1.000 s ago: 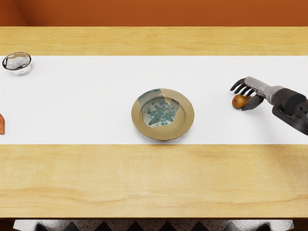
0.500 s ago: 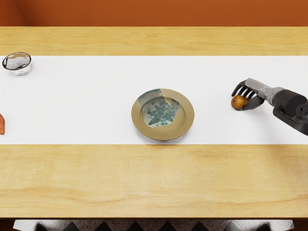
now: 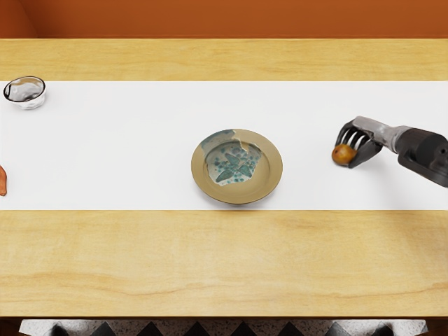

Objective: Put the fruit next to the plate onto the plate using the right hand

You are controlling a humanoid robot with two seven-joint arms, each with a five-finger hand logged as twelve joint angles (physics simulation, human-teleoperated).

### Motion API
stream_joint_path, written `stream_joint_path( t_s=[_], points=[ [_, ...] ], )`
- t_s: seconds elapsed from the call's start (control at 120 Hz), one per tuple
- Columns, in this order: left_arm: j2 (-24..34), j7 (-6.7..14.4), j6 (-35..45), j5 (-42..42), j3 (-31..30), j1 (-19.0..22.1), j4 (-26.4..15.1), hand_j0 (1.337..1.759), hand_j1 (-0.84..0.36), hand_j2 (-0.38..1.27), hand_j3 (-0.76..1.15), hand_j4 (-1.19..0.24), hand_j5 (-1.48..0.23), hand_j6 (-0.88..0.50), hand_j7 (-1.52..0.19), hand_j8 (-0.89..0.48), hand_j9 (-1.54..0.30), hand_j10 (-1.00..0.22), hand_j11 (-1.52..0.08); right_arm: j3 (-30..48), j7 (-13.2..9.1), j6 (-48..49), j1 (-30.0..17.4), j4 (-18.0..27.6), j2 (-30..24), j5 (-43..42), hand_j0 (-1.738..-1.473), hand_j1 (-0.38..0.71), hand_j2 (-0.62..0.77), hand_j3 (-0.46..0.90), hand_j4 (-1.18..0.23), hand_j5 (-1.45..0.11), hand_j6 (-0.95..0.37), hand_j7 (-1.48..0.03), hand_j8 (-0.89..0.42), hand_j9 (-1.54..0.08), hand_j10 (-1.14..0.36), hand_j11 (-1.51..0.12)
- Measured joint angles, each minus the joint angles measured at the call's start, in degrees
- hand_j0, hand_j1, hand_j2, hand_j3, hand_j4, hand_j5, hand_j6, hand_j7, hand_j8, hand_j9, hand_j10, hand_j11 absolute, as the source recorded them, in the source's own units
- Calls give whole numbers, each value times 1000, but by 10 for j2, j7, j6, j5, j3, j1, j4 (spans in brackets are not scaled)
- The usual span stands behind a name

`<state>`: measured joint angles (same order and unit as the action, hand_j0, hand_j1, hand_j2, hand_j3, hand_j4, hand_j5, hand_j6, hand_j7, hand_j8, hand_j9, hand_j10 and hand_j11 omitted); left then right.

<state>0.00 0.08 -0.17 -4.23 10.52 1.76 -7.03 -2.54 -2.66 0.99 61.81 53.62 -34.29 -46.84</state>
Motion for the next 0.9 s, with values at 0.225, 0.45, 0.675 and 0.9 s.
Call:
stream_joint_path(
  t_s=[0.225, 0.45, 0.675, 0.9],
  points=[
    [0, 0, 0, 0, 0, 0, 0, 1658, 325, 4, 0, -21, -27, -21, -27, -21, -27, -21, -27, 51, -1, 101, 4, 0, -1, 37, -1654, 286, 275, 0, -641, -1032, -567, -1002, -569, -1033, -626, -1045],
    [0, 0, 0, 0, 0, 0, 0, 1658, 325, 4, 0, -21, -27, -21, -27, -21, -27, -21, -27, 61, -3, 177, 28, 1, -2, 96, -1657, 347, 459, 0, -669, -1029, -573, -1006, -599, -1031, -664, -1038],
    [0, 0, 0, 0, 0, 0, 0, 1658, 325, 4, 0, -21, -26, -21, -26, -21, -26, -21, -26, 61, -14, 225, 63, 5, 1, 141, -1658, 385, 537, 0, -666, -1038, -570, -1006, -588, -1033, -655, -1041],
    [0, 0, 0, 0, 0, 0, 0, 1658, 325, 4, 0, -21, -27, -21, -26, -21, -26, -21, -26, 62, -27, 247, 89, 16, 21, 173, -1658, 381, 541, 0, -681, -1034, -582, -1004, -603, -1025, -672, -1032]
  ],
)
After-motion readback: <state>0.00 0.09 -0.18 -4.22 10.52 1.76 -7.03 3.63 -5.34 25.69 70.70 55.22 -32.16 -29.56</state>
